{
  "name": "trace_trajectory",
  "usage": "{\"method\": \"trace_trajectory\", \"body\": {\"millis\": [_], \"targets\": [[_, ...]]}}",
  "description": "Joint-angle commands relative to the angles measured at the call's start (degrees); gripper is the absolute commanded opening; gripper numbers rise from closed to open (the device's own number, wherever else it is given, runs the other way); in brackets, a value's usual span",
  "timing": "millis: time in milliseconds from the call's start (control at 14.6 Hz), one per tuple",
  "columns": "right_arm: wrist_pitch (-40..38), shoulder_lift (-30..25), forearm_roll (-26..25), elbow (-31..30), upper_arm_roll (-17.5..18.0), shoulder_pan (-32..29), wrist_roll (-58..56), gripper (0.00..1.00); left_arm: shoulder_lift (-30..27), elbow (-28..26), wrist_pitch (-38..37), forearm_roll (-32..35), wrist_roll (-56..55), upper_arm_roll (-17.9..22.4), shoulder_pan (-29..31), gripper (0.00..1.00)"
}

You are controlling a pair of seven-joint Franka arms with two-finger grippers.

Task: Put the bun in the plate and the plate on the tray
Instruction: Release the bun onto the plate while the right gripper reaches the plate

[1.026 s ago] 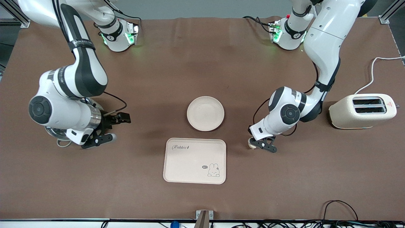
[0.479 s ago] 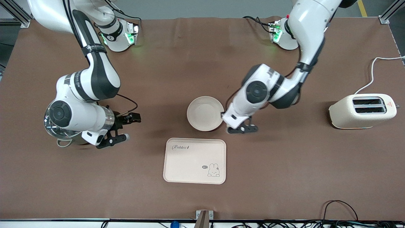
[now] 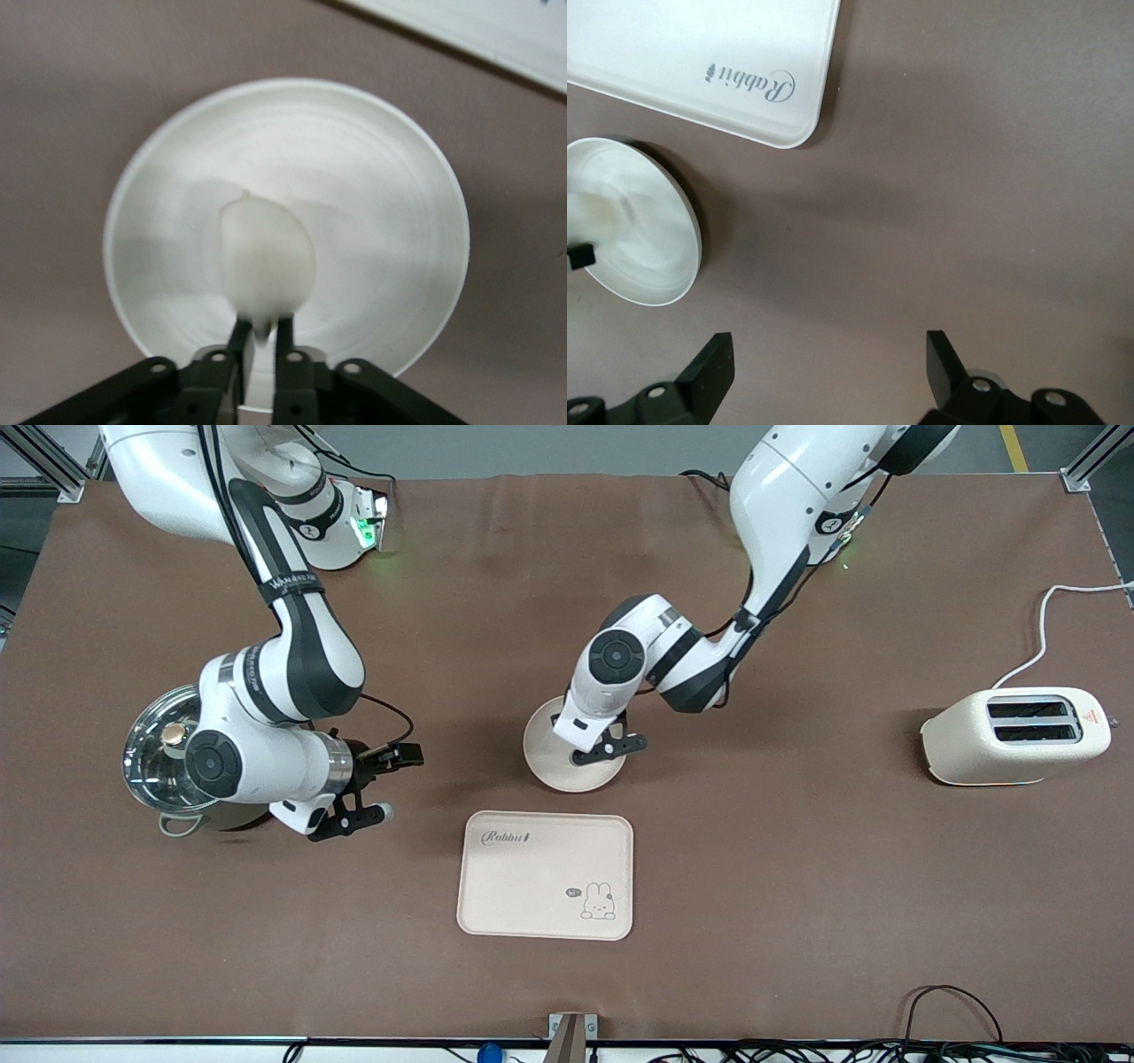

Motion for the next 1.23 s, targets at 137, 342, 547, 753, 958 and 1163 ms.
{"method": "trace_trajectory", "body": {"millis": [137, 342, 547, 753, 958, 1163], "targets": [[2.06, 1.86, 4.45, -0.84, -0.27, 2.73, 1.02, 0.96, -0.87, 0.78, -0.28, 0.82, -2.1, 0.45, 0.96, 1.0], [6.61, 2.65, 6.75, -2.33, -0.27, 6.67, 5.67, 0.92, -5.16, 1.82, -7.29, 5.46, 6.56, 1.06, 5.25, 1.0], [10.93, 3.96, 8.24, -3.48, -0.27, 10.81, 7.8, 0.85, -11.4, 2.01, -14.33, 5.83, 14.49, 0.62, 13.69, 1.0], [16.72, 5.64, 11.76, -5.4, -0.27, 14.5, 7.8, 0.78, -17.12, 2.09, -18.47, 5.83, 29.06, 0.62, 21.25, 1.0], [19.54, 6.96, 13.26, -5.68, -0.27, 16.79, 7.8, 0.69, -20.82, 2.01, -21.54, 5.92, 36.47, 0.71, 26.0, 1.0], [21.66, 8.1, 13.7, -5.68, -0.27, 18.46, 7.8, 0.66, -25.47, 1.91, -25.49, 5.57, 44.98, 0.54, 30.92, 1.0]]}}
